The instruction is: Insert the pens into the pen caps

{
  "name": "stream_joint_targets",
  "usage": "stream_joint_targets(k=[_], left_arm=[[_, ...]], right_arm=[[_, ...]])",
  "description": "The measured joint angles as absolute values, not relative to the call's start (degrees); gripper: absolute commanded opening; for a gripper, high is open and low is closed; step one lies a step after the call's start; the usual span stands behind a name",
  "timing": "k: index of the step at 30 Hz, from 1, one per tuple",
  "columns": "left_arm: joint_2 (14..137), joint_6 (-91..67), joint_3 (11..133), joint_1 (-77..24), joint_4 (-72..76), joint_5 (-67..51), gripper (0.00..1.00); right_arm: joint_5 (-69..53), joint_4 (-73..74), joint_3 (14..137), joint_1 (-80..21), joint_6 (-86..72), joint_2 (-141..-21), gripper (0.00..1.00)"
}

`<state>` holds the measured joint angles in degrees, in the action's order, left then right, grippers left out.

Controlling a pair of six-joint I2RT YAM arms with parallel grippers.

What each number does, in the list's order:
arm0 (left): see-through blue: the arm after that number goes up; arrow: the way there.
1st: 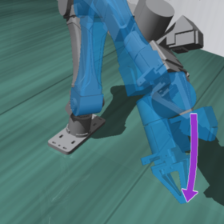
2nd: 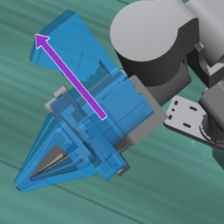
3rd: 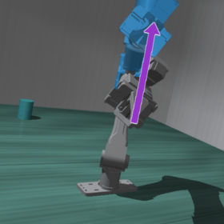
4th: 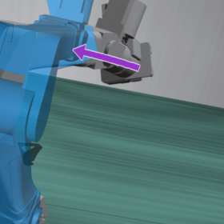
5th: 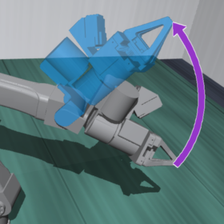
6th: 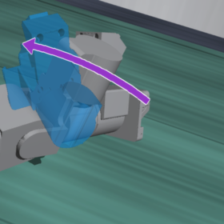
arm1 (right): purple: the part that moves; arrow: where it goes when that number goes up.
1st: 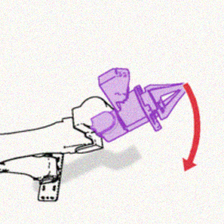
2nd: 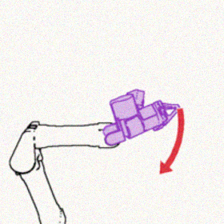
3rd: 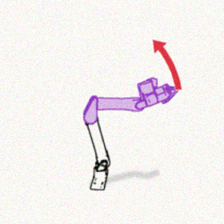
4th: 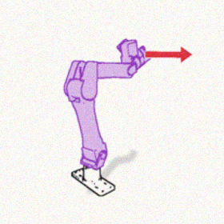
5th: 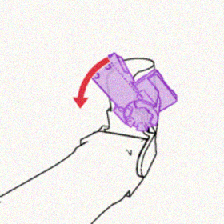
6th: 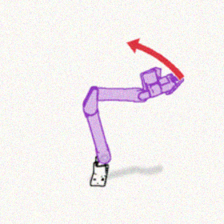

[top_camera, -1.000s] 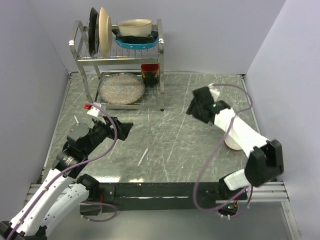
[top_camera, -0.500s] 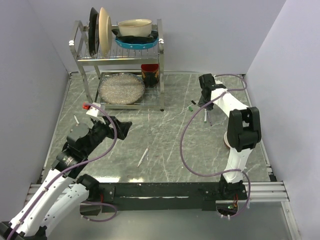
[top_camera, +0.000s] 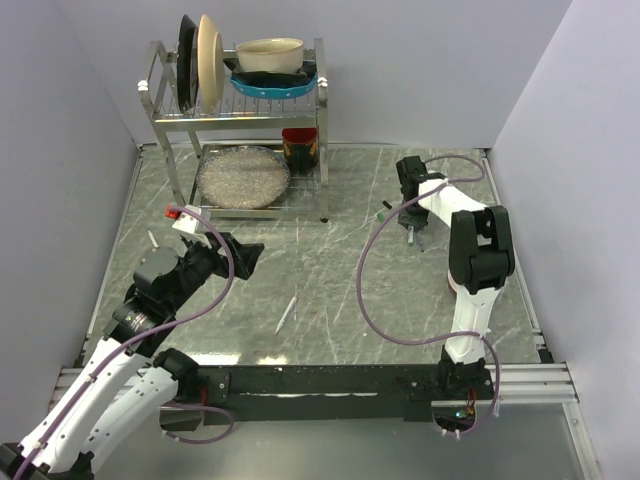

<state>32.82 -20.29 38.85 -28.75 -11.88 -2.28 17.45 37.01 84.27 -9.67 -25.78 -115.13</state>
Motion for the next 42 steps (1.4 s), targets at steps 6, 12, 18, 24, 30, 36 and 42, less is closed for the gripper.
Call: stream_joint_targets(k=[6, 12, 18, 24, 30, 36, 42], left_arm=[[32.7, -20.1, 38.9, -28.8, -11.9, -2.9, 0.99], [31.6, -19.0, 38.9, -28.8, -11.6, -5.1, 0.99], [30.7, -18.0, 38.9, -28.8, -11.4, -5.8, 0.99], [25.6, -18.2, 36.5, -28.8, -8.5, -9.2, 0.99], [21.0, -24.5, 35.5, -28.9, -9.0, -6.5, 0.99], [26.7, -34.7, 39.0, -28.9, -18.9, 0.5, 0.99], [30.0, -42.9, 39.6, -28.8, -23.0, 0.4, 0.99]], right_arm=[[17.3, 36.0, 83.9, -9.1, -24.1, -115.2, 0.34], [16.0, 35.3, 83.5, -9.0, -22.6, -115.4, 0.34], [14.8, 36.7, 85.8, -9.0, -22.1, -118.3, 0.34], [12.5, 38.8, 88.1, -9.0, -22.0, -119.4, 0.15], [10.1, 39.7, 88.4, -9.0, -21.9, -119.4, 0.0], [7.6, 36.0, 80.6, -10.7, -23.3, -114.2, 0.0], [5.2, 32.3, 67.2, -21.1, -27.3, -104.6, 0.0]])
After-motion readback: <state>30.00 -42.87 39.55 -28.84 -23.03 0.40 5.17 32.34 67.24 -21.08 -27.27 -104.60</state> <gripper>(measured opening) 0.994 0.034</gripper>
